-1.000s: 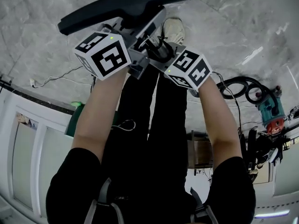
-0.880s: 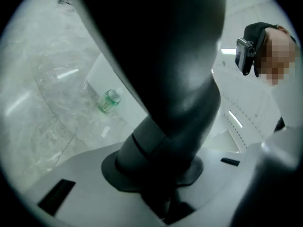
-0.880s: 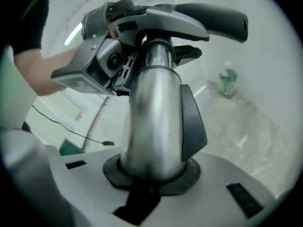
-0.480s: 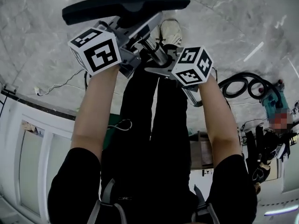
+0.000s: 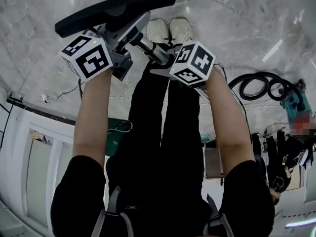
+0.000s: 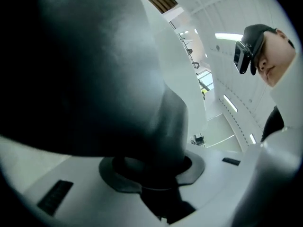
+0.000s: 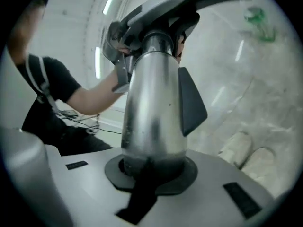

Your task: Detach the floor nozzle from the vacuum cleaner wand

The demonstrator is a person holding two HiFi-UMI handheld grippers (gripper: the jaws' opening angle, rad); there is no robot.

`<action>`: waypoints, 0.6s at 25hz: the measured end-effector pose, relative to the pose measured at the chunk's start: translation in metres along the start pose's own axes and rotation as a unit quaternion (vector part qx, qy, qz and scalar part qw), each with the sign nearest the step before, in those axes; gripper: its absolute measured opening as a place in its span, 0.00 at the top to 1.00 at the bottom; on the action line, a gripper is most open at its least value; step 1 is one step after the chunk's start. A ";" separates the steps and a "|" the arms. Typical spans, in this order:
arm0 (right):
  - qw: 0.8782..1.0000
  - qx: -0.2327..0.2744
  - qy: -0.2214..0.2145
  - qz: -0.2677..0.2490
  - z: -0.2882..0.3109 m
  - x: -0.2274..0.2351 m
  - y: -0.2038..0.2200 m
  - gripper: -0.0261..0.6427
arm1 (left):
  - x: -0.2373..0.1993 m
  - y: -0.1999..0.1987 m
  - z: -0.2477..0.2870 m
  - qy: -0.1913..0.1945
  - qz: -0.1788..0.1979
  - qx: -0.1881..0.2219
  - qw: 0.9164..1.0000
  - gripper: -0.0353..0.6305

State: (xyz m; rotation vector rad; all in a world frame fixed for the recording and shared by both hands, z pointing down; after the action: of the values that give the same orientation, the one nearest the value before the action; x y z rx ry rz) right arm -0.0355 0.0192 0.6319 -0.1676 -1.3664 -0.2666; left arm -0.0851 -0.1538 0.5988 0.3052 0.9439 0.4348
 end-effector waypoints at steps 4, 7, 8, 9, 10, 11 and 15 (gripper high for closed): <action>0.979 -0.025 -0.197 0.042 -0.004 -0.024 0.018 0.87 | 0.018 0.009 -0.009 0.063 -0.011 0.030 0.997 0.74; 0.986 -0.005 -0.162 0.036 -0.006 -0.021 0.022 0.87 | 0.022 0.010 -0.001 0.066 -0.001 0.032 0.997 0.74; 0.995 0.009 -0.094 0.026 -0.005 -0.016 0.021 0.87 | 0.020 0.009 0.002 0.053 0.005 0.030 0.998 0.74; 1.000 0.027 0.001 0.013 -0.004 -0.010 0.019 0.88 | 0.017 0.008 0.005 0.034 0.013 0.025 0.999 0.74; 0.991 0.047 0.121 -0.002 -0.004 -0.001 0.017 0.88 | 0.013 0.007 0.008 0.008 0.021 0.016 1.000 0.74; 0.964 0.068 0.255 -0.022 -0.003 0.009 0.015 0.88 | 0.009 0.006 0.010 -0.021 0.027 0.009 0.999 0.74; 0.903 0.071 0.415 -0.079 0.003 0.026 0.016 0.88 | 0.008 0.010 0.001 -0.061 0.039 0.017 0.997 0.74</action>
State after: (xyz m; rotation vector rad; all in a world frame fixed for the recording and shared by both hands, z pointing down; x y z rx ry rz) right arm -0.0294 0.0332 0.6582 0.1733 -0.5402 -0.3234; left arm -0.0819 -0.1416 0.5979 0.3972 0.8220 0.4670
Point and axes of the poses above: the fingertips, and each gripper's own axes: z forward along the fingers, x to its right, y out of its underside, the point moved 7 cm from there along -z, backward along the fingers, and after that the axes turned 9 degrees about z, right-handed, at the moved point
